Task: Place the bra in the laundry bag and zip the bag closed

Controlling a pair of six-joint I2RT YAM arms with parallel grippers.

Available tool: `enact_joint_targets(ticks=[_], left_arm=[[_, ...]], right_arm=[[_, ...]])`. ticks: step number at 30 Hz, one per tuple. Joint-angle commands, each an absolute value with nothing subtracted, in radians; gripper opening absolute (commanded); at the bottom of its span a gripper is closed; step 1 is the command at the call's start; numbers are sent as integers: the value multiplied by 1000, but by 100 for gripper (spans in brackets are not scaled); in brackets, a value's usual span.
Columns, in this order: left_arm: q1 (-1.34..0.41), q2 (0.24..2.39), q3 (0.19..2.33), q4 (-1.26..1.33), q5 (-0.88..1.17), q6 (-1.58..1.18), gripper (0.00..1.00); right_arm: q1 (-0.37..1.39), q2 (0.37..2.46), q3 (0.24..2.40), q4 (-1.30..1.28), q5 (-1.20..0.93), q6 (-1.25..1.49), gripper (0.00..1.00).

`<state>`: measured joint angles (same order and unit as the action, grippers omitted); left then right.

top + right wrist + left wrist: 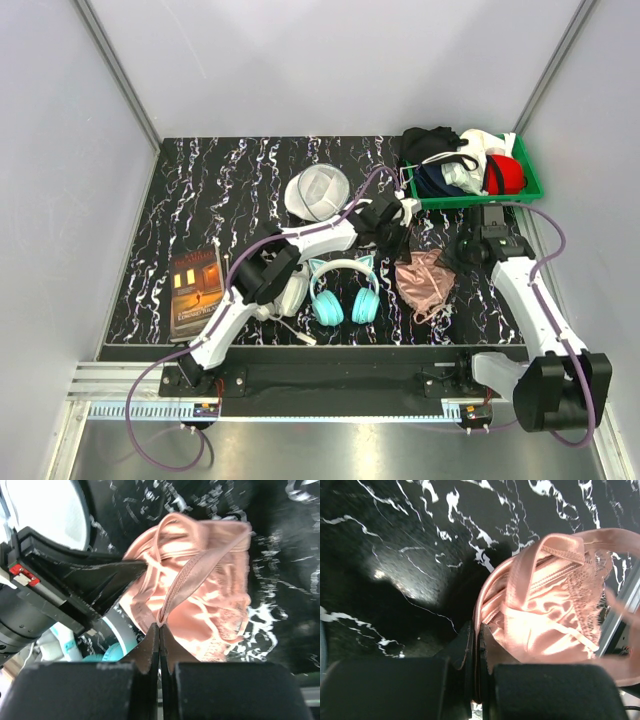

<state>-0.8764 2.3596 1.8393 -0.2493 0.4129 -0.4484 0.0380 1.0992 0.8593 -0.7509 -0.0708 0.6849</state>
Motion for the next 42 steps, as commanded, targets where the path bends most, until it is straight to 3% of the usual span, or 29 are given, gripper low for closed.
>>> enact_joint_targets(ticks=[1,9,12,16,22,23,25,32,42], left_arm=[[-871,2321,1882,-244,391,-452,0],[-862,2335,1878,-193,442,-469,0],[-847,2347,1859,-169,472,-505,0],[-830,2338,1830,-158,472,-500,0],[-799,2344,1816,-138,502,-497,0],[-793,2344,1813,-137,506,-495,0],[-788,2344,1813,-133,511,-489,0],[-770,2364,1822,-126,543,-497,0],[-765,2370,1804,-89,584,-522,0]], right_arm=[[54,1140,832,-684,-185,684,0],[55,1339,778,-531,-250,654,1],[54,1364,799,-554,-272,620,16],[55,1306,813,-610,-244,601,44],[52,1184,854,-712,-230,600,70],[48,1175,856,-719,-223,600,84],[20,1145,844,-719,-210,600,98],[-66,1083,635,-445,-287,653,100],[-69,1110,295,237,-385,830,100]])
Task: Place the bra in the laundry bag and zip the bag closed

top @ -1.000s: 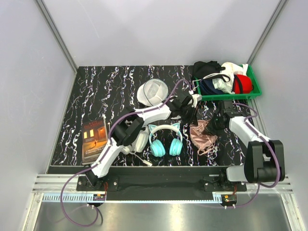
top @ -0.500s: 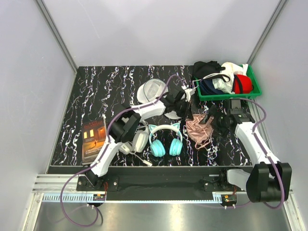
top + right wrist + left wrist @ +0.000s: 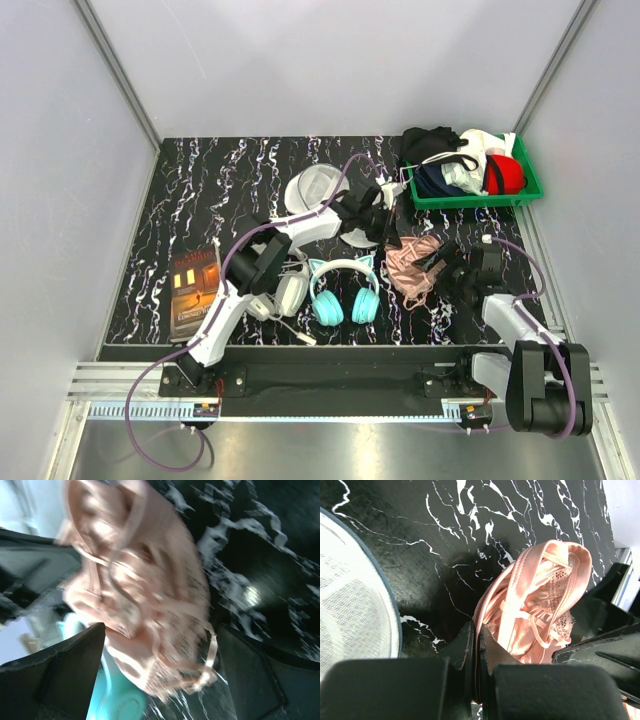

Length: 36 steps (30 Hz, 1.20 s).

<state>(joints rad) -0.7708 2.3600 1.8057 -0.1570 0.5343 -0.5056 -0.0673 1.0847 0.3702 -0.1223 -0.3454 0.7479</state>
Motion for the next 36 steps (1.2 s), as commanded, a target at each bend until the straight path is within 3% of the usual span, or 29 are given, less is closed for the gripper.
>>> enact_joint_targets(ticks=[1,8,10,13,14,17,20,21,25,26,32,36], left_arm=[[-765,2372,1804,-87,587,-523,0],[-765,2364,1806,-78,610,-525,0],[-765,2362,1804,-77,612,-525,4],[-767,2356,1798,-69,623,-532,13],[-767,2352,1795,-68,626,-534,16],[-767,2341,1779,-46,632,-534,24],[-767,2315,1769,-51,621,-522,34],[-764,2307,1769,-66,615,-512,36],[-739,2238,1753,-112,586,-451,46],[-733,2200,1750,-133,572,-439,56],[-669,2034,1720,-253,470,-335,72],[-591,1945,1703,-365,318,-241,73]], right_arm=[[-69,1129,293,251,-387,831,100],[-68,1252,301,302,-367,833,99],[-69,1247,302,305,-367,848,93],[-69,1232,288,327,-365,851,75],[-69,1227,284,333,-365,848,63],[-69,1226,279,351,-374,844,52],[-69,1218,272,350,-364,860,32],[-69,1216,272,339,-365,864,19],[-69,1184,272,285,-339,870,3],[-69,1175,278,252,-334,867,0],[-69,1102,334,115,-330,855,0],[-69,1078,411,35,-339,836,0]])
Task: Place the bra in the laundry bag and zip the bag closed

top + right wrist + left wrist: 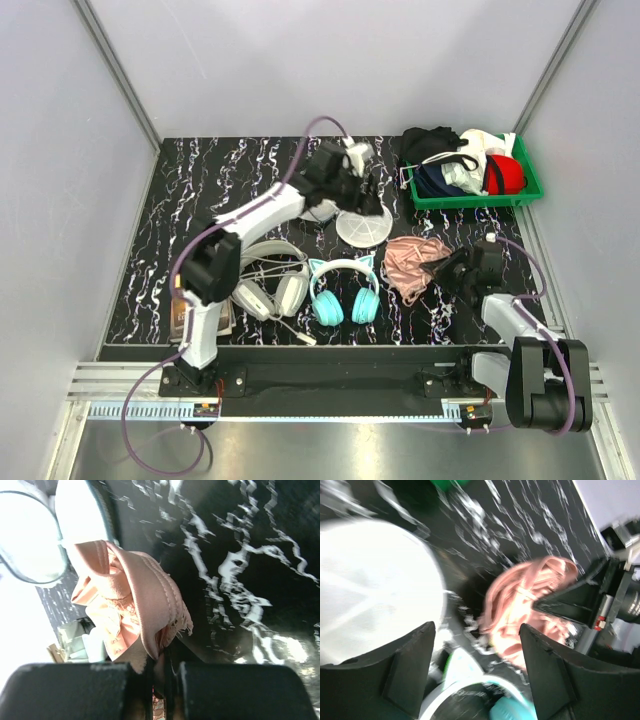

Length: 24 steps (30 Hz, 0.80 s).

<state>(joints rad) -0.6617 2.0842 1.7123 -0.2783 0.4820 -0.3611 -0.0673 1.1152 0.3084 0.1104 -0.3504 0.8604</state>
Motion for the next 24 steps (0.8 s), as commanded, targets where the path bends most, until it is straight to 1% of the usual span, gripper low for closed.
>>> enact_joint_targets(ticks=[1,5,9,11,15,16,18,19,20,22,23,24], left_arm=[[-572,1924,1695,-379,257,-223,73],[-435,1927,1669,-417,180,-207,71],[-324,1995,1675,-413,250,-213,71],[-287,2026,1703,-413,274,-212,71],[-270,2115,1770,-413,314,-227,68],[-270,2131,1785,-414,331,-232,66],[-270,2175,1824,-410,365,-247,64],[-270,2187,1844,-410,368,-250,58],[-270,2204,1850,-410,368,-252,55],[-270,2212,1858,-410,364,-252,44],[-268,2212,1859,-410,365,-249,30],[-268,2209,1859,-408,370,-245,25]], right_arm=[[-69,1083,431,25,-353,836,0],[-66,1155,567,14,-400,850,0],[-14,1279,727,18,-399,850,0],[46,1392,830,43,-402,864,0],[138,1584,1032,86,-367,891,0],[156,1662,1067,97,-364,896,0],[199,1739,1167,109,-353,908,0],[209,1808,1201,107,-351,907,0],[230,1842,1233,107,-341,907,0],[250,1928,1324,91,-328,897,0],[271,1951,1351,77,-309,891,0],[281,1986,1391,62,-295,873,0]])
